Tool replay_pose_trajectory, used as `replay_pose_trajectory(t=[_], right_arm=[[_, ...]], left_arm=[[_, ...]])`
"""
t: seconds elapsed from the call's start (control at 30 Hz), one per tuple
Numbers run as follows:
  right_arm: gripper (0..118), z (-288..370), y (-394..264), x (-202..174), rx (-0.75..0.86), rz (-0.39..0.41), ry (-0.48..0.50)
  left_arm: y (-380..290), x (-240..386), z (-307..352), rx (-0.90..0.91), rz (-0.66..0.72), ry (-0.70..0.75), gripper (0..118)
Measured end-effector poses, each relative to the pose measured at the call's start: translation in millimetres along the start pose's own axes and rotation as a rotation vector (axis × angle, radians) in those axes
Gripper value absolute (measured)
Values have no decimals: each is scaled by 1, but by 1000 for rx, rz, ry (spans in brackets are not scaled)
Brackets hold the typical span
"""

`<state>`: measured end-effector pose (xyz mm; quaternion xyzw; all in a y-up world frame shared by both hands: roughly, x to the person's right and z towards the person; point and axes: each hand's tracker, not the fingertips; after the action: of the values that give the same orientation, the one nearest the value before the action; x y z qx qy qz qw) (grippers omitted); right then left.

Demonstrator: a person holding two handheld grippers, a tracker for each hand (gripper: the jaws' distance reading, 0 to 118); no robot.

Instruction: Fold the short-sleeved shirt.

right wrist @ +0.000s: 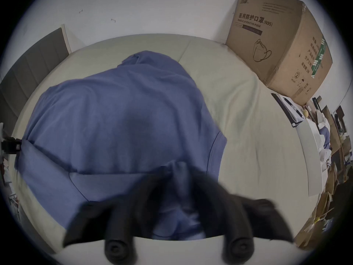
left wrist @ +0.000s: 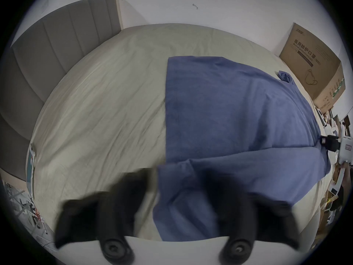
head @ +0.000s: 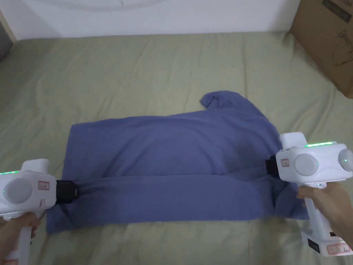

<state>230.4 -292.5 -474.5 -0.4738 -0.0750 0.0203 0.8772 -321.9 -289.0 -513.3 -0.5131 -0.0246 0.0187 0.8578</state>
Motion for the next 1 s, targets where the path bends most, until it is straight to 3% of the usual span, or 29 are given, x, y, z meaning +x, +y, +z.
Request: replay_pose_trajectory(t=[0.03,0.07,0.13,0.2,0.27,0.3,0.37,0.4,0.43,0.53,0.6,0.63,0.67,0.7,0.73,0.8,0.83,0.93,0.97,1.0], right_arm=[[89,7,-2,2,-8,-12,15],[101,11,-5,6,9,-25,48],[100,33,-12,11,93,-46,91],[97,60,-18,10,114,-40,73],[73,88,-30,7,177,-6,111],[57,103,-40,4,207,2,107],[15,120,-57,-6,223,-15,101],[3,126,-67,-11,219,-25,126],[0,129,-78,-15,219,-51,159],[0,133,-105,-26,164,-110,250],[0,129,-118,-32,155,-107,225],[0,128,-122,-34,150,-93,219],[0,127,-125,-35,142,-84,207],[0,126,-127,-34,132,-85,197],[0,125,-127,-34,130,-90,201],[0,125,-128,-29,121,-133,216],[0,125,-130,-26,124,-152,220],[0,127,-132,-20,123,-182,207],[0,127,-134,-19,123,-188,203],[0,127,-135,-18,120,-200,199]], left_arm=[[-3,-4,5,7,11,-16,108],[-7,-8,12,23,23,-58,116],[-16,-15,34,73,49,-75,116],[-28,-19,54,86,65,-62,116],[-44,-22,74,94,69,-78,113],[-55,-22,86,94,87,-85,104],[-75,-22,99,137,128,-126,50],[-87,-21,104,149,151,-134,24],[-97,-19,104,134,164,-120,7],[-120,-15,100,116,177,-120,0],[-126,-13,94,112,174,-116,0],[-123,-20,85,102,175,-117,2],[-121,-19,82,101,174,-117,15],[-116,-19,80,106,170,-121,15],[-109,-18,76,122,164,-136,22],[-93,-14,64,113,155,-143,90],[-85,-12,54,101,152,-137,115],[-71,-7,32,72,160,-92,114],[-69,-7,24,47,163,-97,108],[-69,-6,18,32,176,-108,90]])
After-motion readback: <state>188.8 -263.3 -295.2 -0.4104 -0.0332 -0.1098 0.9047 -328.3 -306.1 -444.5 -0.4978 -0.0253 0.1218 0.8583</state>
